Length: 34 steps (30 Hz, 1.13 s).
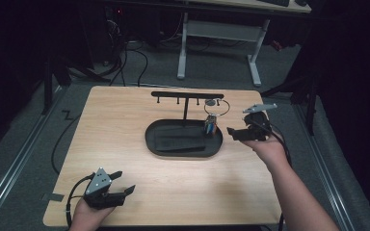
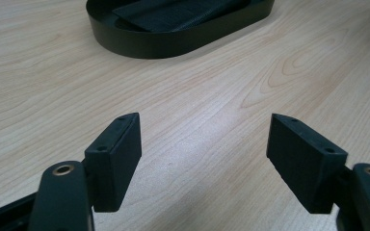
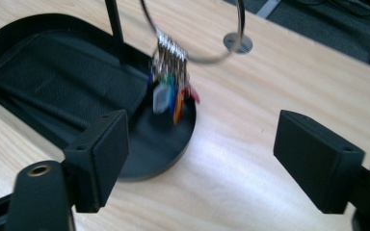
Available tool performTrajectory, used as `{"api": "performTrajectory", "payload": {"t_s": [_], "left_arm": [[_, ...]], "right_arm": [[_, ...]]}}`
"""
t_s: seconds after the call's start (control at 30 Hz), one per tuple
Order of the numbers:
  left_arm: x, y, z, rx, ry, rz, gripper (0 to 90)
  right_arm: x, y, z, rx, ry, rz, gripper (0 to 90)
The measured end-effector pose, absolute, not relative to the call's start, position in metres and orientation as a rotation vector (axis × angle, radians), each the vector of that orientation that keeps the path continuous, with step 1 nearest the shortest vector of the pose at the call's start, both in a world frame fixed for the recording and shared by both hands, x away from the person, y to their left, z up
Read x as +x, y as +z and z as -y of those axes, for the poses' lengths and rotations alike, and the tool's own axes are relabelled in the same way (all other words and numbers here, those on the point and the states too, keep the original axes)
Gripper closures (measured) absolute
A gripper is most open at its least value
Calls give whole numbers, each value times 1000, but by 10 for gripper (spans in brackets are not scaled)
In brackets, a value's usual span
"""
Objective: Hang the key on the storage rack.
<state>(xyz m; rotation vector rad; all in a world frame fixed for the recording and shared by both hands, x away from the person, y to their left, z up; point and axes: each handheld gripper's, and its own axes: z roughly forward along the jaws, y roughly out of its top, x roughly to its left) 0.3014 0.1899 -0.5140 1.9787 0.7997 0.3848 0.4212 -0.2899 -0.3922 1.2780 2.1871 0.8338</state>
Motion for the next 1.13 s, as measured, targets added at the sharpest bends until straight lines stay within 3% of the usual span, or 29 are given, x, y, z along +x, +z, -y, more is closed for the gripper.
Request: {"api": "performTrajectory", "payload": {"t_s": [0.17, 0.27, 0.53, 1.13], "left_arm": [[301, -514, -187, 1985, 392, -792, 284], [302, -514, -184, 2001, 386, -784, 285], [304, -514, -180, 2003, 369, -775, 287], [294, -510, -190, 1998, 417, -810, 306]], "right_arm": [[396, -417, 296, 1266, 856, -2139, 175], [360, -449, 304, 1322, 1029, -2057, 171], [296, -510, 320, 1386, 1098, -1910, 178], [305, -517, 311, 1387, 1121, -1925, 169]]}}
